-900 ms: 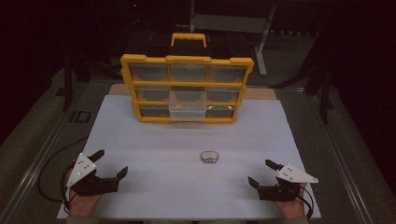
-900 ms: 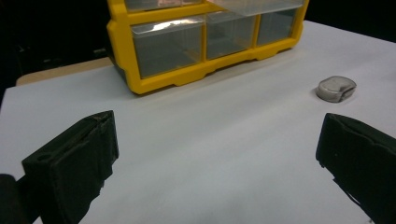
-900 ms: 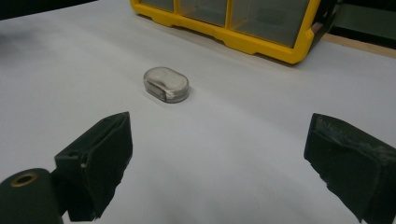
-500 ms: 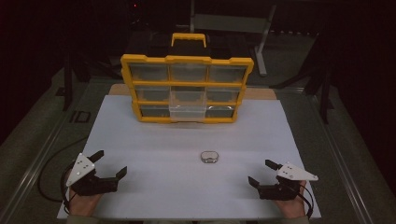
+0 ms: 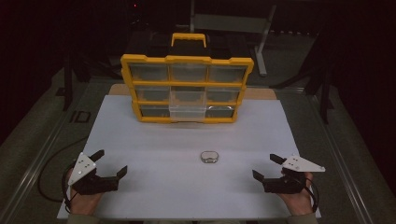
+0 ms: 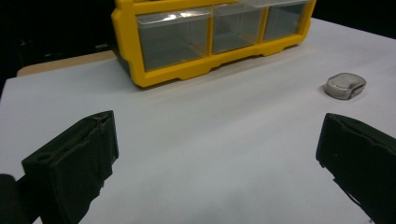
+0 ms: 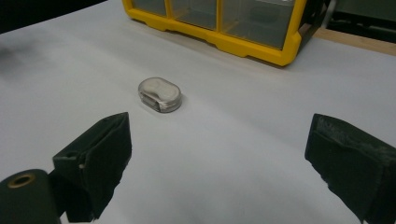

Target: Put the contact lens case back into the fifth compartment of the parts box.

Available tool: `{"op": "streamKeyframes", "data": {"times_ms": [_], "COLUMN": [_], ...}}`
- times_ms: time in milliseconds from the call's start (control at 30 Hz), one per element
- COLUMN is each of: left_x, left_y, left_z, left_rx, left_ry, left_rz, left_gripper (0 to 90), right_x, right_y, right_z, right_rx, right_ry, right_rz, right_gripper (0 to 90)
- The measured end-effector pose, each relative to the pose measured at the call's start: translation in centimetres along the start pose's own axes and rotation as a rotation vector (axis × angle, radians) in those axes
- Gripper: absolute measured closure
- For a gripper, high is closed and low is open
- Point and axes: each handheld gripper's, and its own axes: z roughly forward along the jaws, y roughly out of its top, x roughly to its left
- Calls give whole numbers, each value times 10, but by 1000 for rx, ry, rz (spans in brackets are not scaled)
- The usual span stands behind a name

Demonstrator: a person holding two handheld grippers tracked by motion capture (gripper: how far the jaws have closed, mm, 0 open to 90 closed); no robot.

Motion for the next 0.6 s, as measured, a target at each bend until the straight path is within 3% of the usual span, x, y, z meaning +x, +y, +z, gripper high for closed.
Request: {"op": "streamKeyframes", "data": {"times_ms": [267, 500, 600], "left_x": [-7, -7, -10], "left_y": [-3, -3, -5], "left_z": [2, 0, 1], "left_rx": [6, -8, -14], "left_ry": [-13, -10, 2], "left_rz": [27, 22, 21], "left_gripper": [0, 0, 0], "right_x": [-3, -5, -7], "right_y": [19, 30, 37], "right_z": [3, 5, 9], "right_rx": [0, -4, 20], "right_ry": [17, 18, 15], "right_rz": [2, -19, -28], "right_gripper": [73, 73, 73]}}
